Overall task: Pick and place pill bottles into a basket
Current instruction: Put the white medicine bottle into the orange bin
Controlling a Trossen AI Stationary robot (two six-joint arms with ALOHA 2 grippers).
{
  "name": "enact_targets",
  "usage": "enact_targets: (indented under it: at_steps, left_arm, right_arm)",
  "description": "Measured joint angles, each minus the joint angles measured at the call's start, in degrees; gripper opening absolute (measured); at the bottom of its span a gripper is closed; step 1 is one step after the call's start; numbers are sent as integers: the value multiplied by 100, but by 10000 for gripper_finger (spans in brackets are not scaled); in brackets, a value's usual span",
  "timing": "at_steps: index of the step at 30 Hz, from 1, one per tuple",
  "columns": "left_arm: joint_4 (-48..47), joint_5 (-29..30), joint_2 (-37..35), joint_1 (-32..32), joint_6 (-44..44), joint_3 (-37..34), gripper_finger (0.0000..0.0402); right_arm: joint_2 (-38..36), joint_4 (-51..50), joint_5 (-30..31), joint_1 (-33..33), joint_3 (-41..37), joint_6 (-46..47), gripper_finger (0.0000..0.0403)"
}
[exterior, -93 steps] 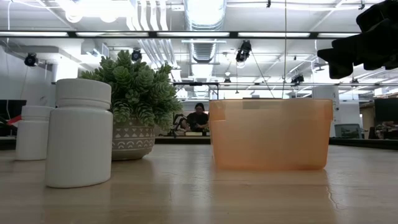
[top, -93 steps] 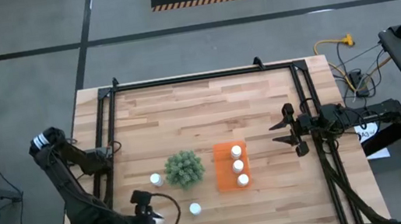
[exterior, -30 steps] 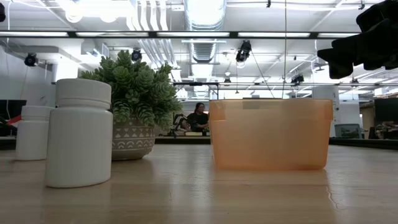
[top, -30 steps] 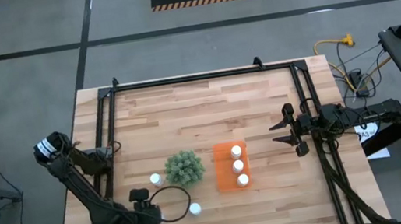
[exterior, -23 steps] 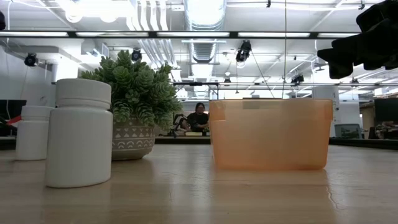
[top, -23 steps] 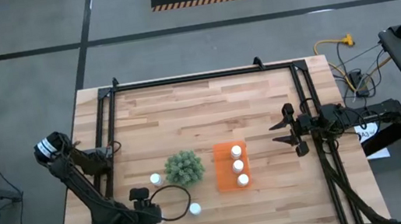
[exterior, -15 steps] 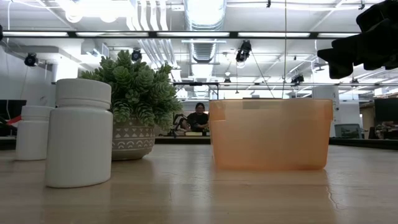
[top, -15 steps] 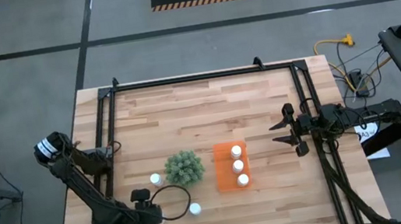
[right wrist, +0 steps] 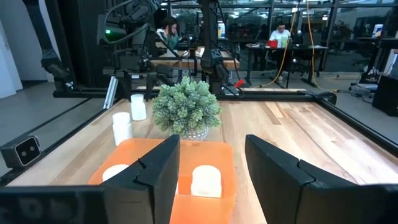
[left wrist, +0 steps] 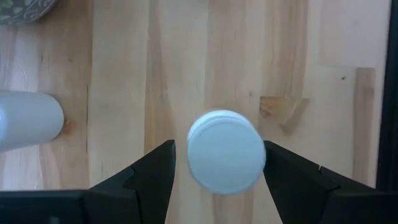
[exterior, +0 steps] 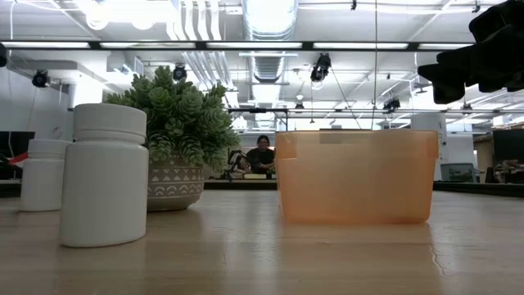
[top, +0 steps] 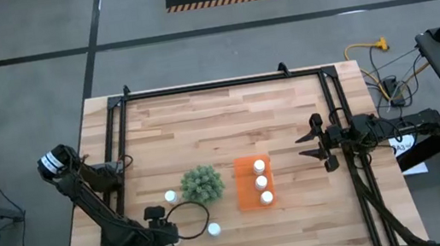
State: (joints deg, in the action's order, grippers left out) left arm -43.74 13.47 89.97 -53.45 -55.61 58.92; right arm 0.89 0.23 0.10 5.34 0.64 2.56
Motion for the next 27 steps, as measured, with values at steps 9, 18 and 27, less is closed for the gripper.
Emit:
enact_targets:
  at_steps: [9, 18, 27]
  left_arm:
    - [127, 7, 0, 10, 20, 39, 217]
    - [134, 35, 0, 61, 2, 8, 211]
    - [133, 13, 0, 90, 30, 13, 142]
  right_arm:
    - [0, -2, -2, 0, 0, 1, 173]
    - [0, 0, -1, 0, 0, -4, 173]
    - [1, 0, -1, 0, 0, -13, 172]
